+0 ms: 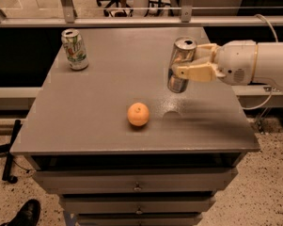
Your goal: Move redbull can near orange
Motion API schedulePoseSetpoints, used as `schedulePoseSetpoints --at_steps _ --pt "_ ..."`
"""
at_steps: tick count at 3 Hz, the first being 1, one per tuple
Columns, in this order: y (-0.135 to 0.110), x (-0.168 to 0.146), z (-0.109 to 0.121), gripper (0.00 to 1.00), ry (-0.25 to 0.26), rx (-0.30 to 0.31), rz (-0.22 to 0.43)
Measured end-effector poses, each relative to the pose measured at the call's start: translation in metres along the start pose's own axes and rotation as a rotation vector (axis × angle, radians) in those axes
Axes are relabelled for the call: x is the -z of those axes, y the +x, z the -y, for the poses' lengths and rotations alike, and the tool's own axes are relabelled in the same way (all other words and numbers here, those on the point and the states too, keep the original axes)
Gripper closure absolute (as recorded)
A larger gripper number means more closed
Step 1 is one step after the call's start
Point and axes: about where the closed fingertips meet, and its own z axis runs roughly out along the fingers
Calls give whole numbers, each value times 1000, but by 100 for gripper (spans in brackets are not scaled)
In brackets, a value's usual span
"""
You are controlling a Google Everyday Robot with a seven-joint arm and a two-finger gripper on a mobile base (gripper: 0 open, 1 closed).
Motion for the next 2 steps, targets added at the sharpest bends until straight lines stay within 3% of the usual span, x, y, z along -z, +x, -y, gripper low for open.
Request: schedulePoseSetpoints --at_steps 1,2 --pt "17 -3 -29 100 -50 -35 -12" --pt "28 -8 -43 100 -82 -52 -17"
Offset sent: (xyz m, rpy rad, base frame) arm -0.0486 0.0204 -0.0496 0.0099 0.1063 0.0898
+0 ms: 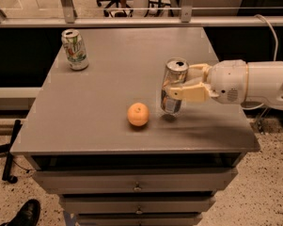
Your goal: Move redbull can near orange
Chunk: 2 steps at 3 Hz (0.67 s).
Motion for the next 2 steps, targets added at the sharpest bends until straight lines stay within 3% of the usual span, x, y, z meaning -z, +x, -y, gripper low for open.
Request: schedulePoseSetpoints --at_steps 1,2 --pt "12 -11 -8 84 -43 16 -10" --pt "19 -18 -13 61 -73 49 -17"
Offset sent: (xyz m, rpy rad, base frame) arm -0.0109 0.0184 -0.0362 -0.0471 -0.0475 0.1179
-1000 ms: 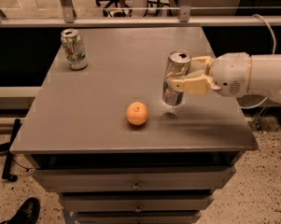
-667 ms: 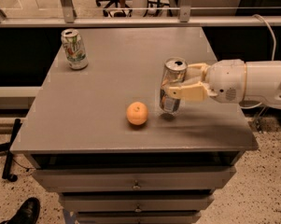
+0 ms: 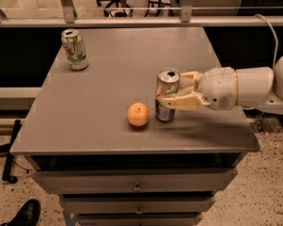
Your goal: Move redbull can near orange
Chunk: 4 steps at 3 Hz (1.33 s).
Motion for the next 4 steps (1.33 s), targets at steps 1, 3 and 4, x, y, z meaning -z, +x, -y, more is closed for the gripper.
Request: schedulePoseSetpoints --at_steps 1,3,4 --pt "3 -5 -5 37 -21 25 0" --pt "5 1 1 0 -24 21 -5" --pt "3 31 25 0 3 5 -18"
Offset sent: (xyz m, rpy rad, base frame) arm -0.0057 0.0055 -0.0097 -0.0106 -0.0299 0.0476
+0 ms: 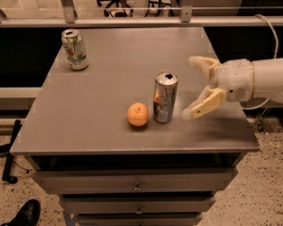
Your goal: Move redbull can near orange
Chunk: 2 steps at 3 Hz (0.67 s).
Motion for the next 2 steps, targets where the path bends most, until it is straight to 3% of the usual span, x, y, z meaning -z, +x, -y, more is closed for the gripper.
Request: schedulePoseSetpoints --at_steps 1,2 --pt "-26 59 35 0 79 41 -16" --pt "-69 134 75 0 218 110 -26"
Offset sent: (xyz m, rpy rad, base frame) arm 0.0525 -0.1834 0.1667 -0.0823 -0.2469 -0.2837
